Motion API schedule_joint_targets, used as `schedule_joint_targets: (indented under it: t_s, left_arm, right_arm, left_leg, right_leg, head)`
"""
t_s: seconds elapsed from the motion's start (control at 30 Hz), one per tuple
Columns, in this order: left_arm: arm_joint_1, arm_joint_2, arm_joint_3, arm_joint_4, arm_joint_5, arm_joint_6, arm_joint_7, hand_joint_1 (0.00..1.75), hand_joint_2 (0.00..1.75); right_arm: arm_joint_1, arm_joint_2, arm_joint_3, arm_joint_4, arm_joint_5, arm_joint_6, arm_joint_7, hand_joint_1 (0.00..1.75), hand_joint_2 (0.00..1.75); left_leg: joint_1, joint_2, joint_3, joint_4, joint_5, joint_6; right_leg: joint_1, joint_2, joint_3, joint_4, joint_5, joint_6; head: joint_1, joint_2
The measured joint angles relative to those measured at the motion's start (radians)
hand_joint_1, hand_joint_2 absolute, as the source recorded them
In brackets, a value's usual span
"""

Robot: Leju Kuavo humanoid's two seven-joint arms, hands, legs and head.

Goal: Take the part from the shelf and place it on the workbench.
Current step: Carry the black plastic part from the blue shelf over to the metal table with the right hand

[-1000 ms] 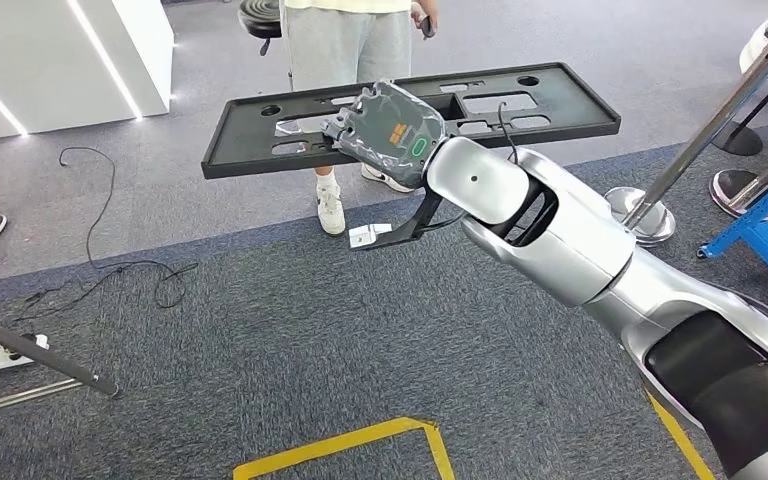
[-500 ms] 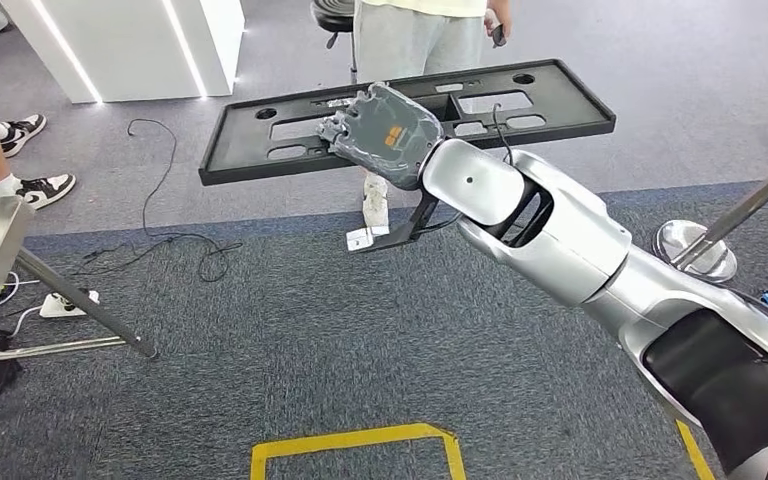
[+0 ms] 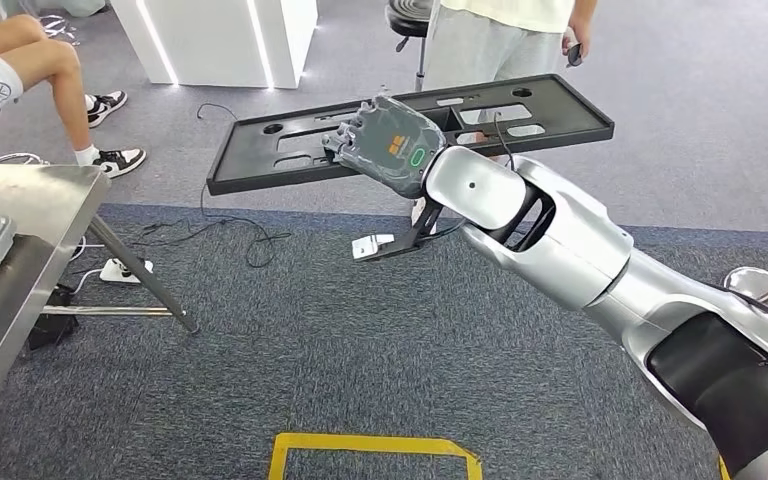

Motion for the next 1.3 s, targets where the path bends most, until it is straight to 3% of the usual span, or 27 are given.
schedule_joint_targets:
  t_s: [0.03, 0.1, 0.13, 0.17, 0.23, 0.27, 0.3, 0.37, 0.43, 0.53, 0.6, 0.67, 0.7, 0.73, 0.77, 0.83, 0.9, 0.97, 1.03, 1.1, 1.17, 1.23, 1.27, 1.3]
  left_arm:
    - [0.002, 0.0, 0.0, 0.0, -0.002, -0.002, 0.0, 0.0, 1.75]
    - [0.004, -0.001, 0.0, 0.0, -0.005, -0.002, 0.0, 0.0, 1.75]
    - [0.003, -0.001, 0.0, 0.0, -0.006, -0.003, 0.0, 0.0, 1.75]
    - [0.002, -0.001, 0.0, 0.0, -0.007, -0.003, 0.0, 0.0, 1.75]
    - [0.0, -0.001, 0.0, 0.0, -0.007, -0.002, 0.0, 0.0, 1.75]
    - [0.0, -0.002, 0.0, 0.0, -0.007, -0.003, 0.001, 0.0, 1.75]
    - [0.001, -0.002, 0.0, 0.0, -0.007, -0.003, 0.001, 0.0, 1.75]
    - [0.001, -0.002, 0.0, 0.0, -0.007, -0.004, 0.001, 0.0, 1.75]
    - [0.0, -0.002, 0.0, 0.0, -0.007, -0.007, 0.0, 0.0, 1.75]
    - [0.0, -0.003, 0.001, 0.0, -0.009, -0.009, 0.0, 0.0, 1.75]
    - [-0.001, -0.004, 0.001, 0.0, -0.012, -0.009, 0.0, 0.0, 1.75]
    - [-0.003, -0.005, 0.001, 0.0, -0.014, -0.009, 0.001, 0.0, 1.75]
    - [-0.004, -0.005, 0.001, 0.0, -0.014, -0.009, 0.001, 0.0, 1.75]
    - [-0.004, -0.005, 0.002, 0.0, -0.014, -0.008, 0.001, 0.0, 1.75]
    - [-0.004, -0.004, 0.002, 0.0, -0.014, -0.008, 0.001, 0.0, 1.75]
    - [-0.003, -0.005, 0.002, 0.0, -0.015, -0.007, -0.001, 0.0, 1.75]
    - [-0.004, -0.008, 0.002, 0.0, -0.015, -0.007, -0.004, 0.0, 1.75]
    - [-0.004, -0.01, 0.002, 0.0, -0.016, -0.007, -0.006, 0.0, 1.75]
    - [-0.002, -0.01, 0.002, 0.0, -0.016, -0.007, -0.007, 0.0, 1.75]
    - [0.001, -0.011, 0.002, 0.0, -0.016, -0.006, -0.007, 0.0, 1.75]
    - [0.0, -0.012, 0.002, 0.0, -0.016, -0.006, -0.008, 0.0, 1.75]
    - [-0.002, -0.011, 0.002, 0.0, -0.016, -0.006, -0.007, 0.0, 1.75]
    - [-0.002, -0.011, 0.002, 0.0, -0.016, -0.006, -0.007, 0.0, 1.75]
    - [-0.002, -0.011, 0.002, 0.0, -0.016, -0.007, -0.006, 0.0, 1.75]
  right_arm:
    - [-0.004, 0.0, 0.0, 0.0, -0.002, 0.004, -0.002, 1.75, 1.75]
    - [-0.02, -0.001, 0.0, -0.001, -0.005, 0.022, -0.009, 1.75, 1.75]
    - [-0.032, -0.001, 0.0, -0.001, -0.007, 0.034, -0.012, 1.75, 1.75]
    - [-0.042, -0.002, 0.0, -0.001, -0.01, 0.043, -0.014, 1.75, 1.75]
    - [-0.056, -0.002, 0.0, -0.001, -0.014, 0.055, -0.018, 1.75, 1.75]
    - [-0.059, -0.002, 0.0, -0.001, -0.016, 0.058, -0.02, 1.75, 1.75]
    - [-0.061, -0.002, 0.0, -0.001, -0.017, 0.059, -0.022, 1.75, 1.75]
    - [-0.07, -0.002, 0.0, -0.002, -0.019, 0.06, -0.025, 1.75, 1.75]
    - [-0.081, -0.004, 0.0, -0.002, -0.024, 0.062, -0.026, 1.75, 1.75]
    - [-0.092, -0.008, 0.0, -0.006, -0.033, 0.066, -0.027, 1.75, 1.75]
    - [-0.097, -0.012, 0.001, -0.009, -0.037, 0.069, -0.028, 1.75, 1.75]
    - [-0.103, -0.019, 0.004, -0.01, -0.041, 0.072, -0.028, 1.75, 1.75]
    - [-0.104, -0.021, 0.007, -0.01, -0.043, 0.073, -0.028, 1.75, 1.75]
    - [-0.105, -0.023, 0.01, -0.009, -0.045, 0.074, -0.027, 1.75, 1.75]
    - [-0.105, -0.025, 0.013, -0.009, -0.048, 0.074, -0.027, 1.75, 1.75]
    - [-0.107, -0.025, 0.017, -0.009, -0.052, 0.074, -0.025, 1.75, 1.75]
    - [-0.111, -0.026, 0.017, -0.009, -0.053, 0.074, -0.023, 1.75, 1.75]
    - [-0.114, -0.027, 0.018, -0.009, -0.055, 0.073, -0.022, 1.75, 1.75]
    - [-0.117, -0.026, 0.019, -0.01, -0.055, 0.073, -0.022, 1.75, 1.75]
    - [-0.119, -0.024, 0.019, -0.01, -0.055, 0.072, -0.022, 1.75, 1.75]
    - [-0.123, -0.024, 0.02, -0.01, -0.055, 0.072, -0.022, 1.75, 1.75]
    - [-0.124, -0.024, 0.023, -0.01, -0.055, 0.072, -0.022, 1.75, 1.75]
    - [-0.123, -0.024, 0.026, -0.01, -0.055, 0.072, -0.022, 1.75, 1.75]
    - [-0.122, -0.024, 0.029, -0.009, -0.055, 0.072, -0.022, 1.75, 1.75]
  left_leg:
    - [0.0, 0.009, -0.003, 0.003, -0.002, -0.005]
    - [-0.003, 0.064, -0.025, 0.048, -0.03, -0.013]
    - [-0.002, 0.097, -0.05, 0.1, -0.058, -0.016]
    - [0.0, 0.115, -0.082, 0.164, -0.088, -0.019]
    - [0.005, 0.124, -0.132, 0.264, -0.12, -0.025]
    - [0.007, 0.126, -0.134, 0.266, -0.111, -0.026]
    - [0.008, 0.132, -0.112, 0.225, -0.084, -0.027]
    - [0.004, 0.169, -0.037, 0.087, -0.025, -0.024]
    - [-0.005, 0.196, 0.005, 0.005, -0.005, -0.012]
    - [-0.009, 0.171, 0.011, -0.009, -0.004, 0.008]
    - [-0.005, 0.15, 0.022, -0.021, 0.001, 0.022]
    - [-0.004, 0.129, 0.026, -0.026, 0.003, 0.031]
    - [-0.006, 0.117, 0.025, -0.026, 0.003, 0.033]
    - [-0.007, 0.103, 0.025, -0.024, 0.003, 0.035]
    - [-0.009, 0.089, 0.025, -0.022, 0.002, 0.035]
    - [-0.01, 0.062, 0.025, -0.014, -0.001, 0.034]
    - [-0.009, 0.038, 0.02, -0.005, -0.004, 0.029]
    - [-0.005, 0.017, 0.01, -0.002, -0.003, 0.019]
    - [-0.001, 0.0, 0.003, -0.003, 0.0, 0.007]
    - [-0.004, 0.039, -0.011, 0.022, -0.018, -0.004]
    - [-0.004, 0.101, -0.06, 0.123, -0.073, -0.013]
    - [0.003, 0.123, -0.12, 0.24, -0.117, -0.022]
    - [0.006, 0.125, -0.133, 0.262, -0.117, -0.025]
    - [0.008, 0.128, -0.123, 0.242, -0.097, -0.028]
  right_leg:
    - [-0.001, -0.011, 0.003, -0.006, 0.003, -0.006]
    - [-0.004, -0.035, 0.01, -0.02, 0.011, -0.019]
    - [-0.002, -0.047, 0.013, -0.024, 0.012, -0.023]
    - [-0.001, -0.058, 0.013, -0.025, 0.011, -0.026]
    - [0.001, -0.083, 0.014, -0.024, 0.009, -0.026]
    - [0.002, -0.095, 0.015, -0.024, 0.007, -0.025]
    - [0.002, -0.106, 0.017, -0.023, 0.004, -0.023]
    - [0.005, -0.127, 0.022, -0.021, -0.003, -0.016]
    - [0.01, -0.144, 0.025, -0.018, -0.009, -0.007]
    - [0.009, -0.163, 0.034, -0.019, -0.016, 0.01]
    - [0.003, -0.126, 0.023, 0.017, -0.044, 0.02]
    - [-0.001, -0.07, -0.033, 0.131, -0.102, 0.023]
    - [-0.002, -0.057, -0.068, 0.197, -0.127, 0.024]
    - [-0.002, -0.051, -0.096, 0.243, -0.137, 0.024]
    - [-0.002, -0.049, -0.108, 0.256, -0.127, 0.023]
    - [-0.002, -0.037, -0.077, 0.169, -0.057, 0.016]
    - [-0.002, 0.004, -0.025, 0.046, -0.002, 0.007]
    - [0.002, 0.024, -0.003, -0.002, 0.006, 0.002]
    - [0.002, 0.001, 0.003, -0.012, 0.011, -0.004]
    - [-0.003, -0.024, 0.012, -0.028, 0.018, -0.015]
    - [-0.003, -0.049, 0.019, -0.037, 0.02, -0.021]
    - [-0.002, -0.074, 0.019, -0.037, 0.017, -0.022]
    - [-0.002, -0.087, 0.02, -0.037, 0.015, -0.021]
    - [-0.003, -0.098, 0.021, -0.035, 0.013, -0.019]
  head:
    - [0.0, 0.0]
    - [-0.001, 0.0]
    - [-0.002, 0.0]
    - [-0.002, 0.0]
    - [-0.003, 0.0]
    - [-0.003, 0.0]
    - [-0.003, 0.0]
    - [-0.003, 0.0]
    - [-0.002, 0.0]
    - [-0.001, 0.0]
    - [-0.001, 0.0]
    - [0.0, 0.0]
    - [0.0, 0.0]
    - [0.0, 0.0]
    - [0.0, 0.0]
    - [0.0, 0.0]
    - [0.0, 0.0]
    - [0.0, 0.0]
    - [0.001, 0.0]
    - [0.0, 0.0]
    - [-0.001, 0.0]
    - [-0.002, 0.0]
    - [-0.002, 0.0]
    - [-0.002, 0.0]
